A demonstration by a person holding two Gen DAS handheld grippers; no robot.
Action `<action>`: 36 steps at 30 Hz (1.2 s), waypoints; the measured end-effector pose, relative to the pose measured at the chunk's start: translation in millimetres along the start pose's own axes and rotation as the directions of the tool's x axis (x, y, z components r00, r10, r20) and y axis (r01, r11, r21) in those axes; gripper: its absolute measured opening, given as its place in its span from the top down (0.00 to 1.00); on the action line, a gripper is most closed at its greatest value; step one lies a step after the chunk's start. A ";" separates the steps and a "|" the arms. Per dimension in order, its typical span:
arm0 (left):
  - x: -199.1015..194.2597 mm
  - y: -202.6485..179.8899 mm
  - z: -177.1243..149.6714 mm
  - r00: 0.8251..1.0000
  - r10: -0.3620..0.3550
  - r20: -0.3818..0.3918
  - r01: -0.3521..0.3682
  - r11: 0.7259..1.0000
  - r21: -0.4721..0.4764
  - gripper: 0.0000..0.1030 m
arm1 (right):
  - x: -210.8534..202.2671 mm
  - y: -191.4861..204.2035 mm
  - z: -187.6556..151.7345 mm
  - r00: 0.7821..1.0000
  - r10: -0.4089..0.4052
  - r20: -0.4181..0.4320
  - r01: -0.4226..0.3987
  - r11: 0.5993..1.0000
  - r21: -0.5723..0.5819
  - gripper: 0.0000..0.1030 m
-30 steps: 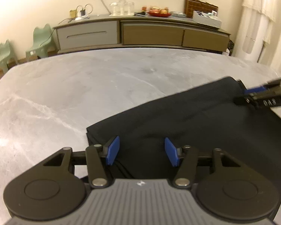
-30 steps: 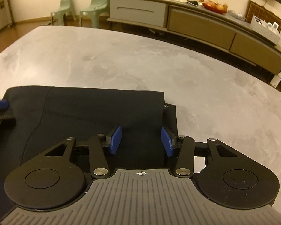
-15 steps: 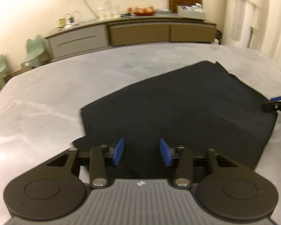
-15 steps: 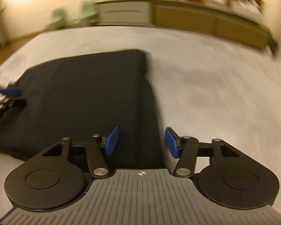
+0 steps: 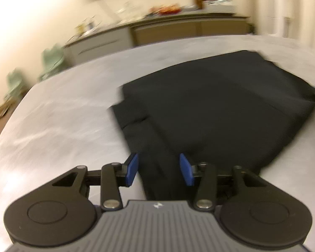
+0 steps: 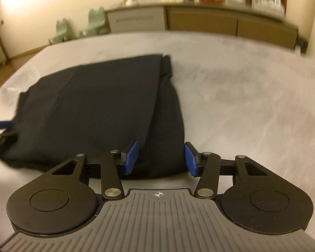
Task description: Fold clothes
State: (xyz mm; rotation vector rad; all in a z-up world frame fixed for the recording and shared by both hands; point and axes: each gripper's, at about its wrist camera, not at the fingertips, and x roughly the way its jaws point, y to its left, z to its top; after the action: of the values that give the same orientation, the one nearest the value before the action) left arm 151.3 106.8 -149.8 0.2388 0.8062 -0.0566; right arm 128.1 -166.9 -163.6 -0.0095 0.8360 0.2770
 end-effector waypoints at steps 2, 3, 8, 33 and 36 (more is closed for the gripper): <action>-6.1 5.6 -1.3 1.000 0.010 -0.013 -0.010 1.000 -0.018 0.64 | -10.0 11.1 -7.1 0.999 0.022 -0.028 -0.022 1.000 -0.022 0.50; -10.4 7.9 -1.8 1.000 0.010 -0.015 -0.011 0.999 -0.030 0.67 | -15.9 14.4 -10.5 0.999 0.028 -0.041 -0.029 0.999 -0.030 0.50; -45.4 10.7 -1.3 0.982 -0.148 0.114 0.161 0.980 -0.114 0.59 | -53.3 34.8 -11.8 0.985 -0.075 0.154 0.092 0.990 -0.104 0.48; 41.0 -80.8 50.5 0.966 -0.260 0.004 0.260 0.965 -0.036 0.41 | -14.8 -45.2 3.6 0.973 -0.221 0.060 0.220 0.975 0.016 0.33; 42.9 -68.5 50.7 0.957 -0.289 -0.014 0.286 0.954 -0.091 0.41 | -4.5 -50.7 10.5 0.976 -0.210 0.062 0.208 0.978 0.027 0.29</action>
State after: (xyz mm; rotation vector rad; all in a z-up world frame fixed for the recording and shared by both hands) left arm 207.2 30.2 -159.9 0.0372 0.8641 -0.2923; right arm 145.4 -215.6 -158.3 -0.0687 0.7671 0.0700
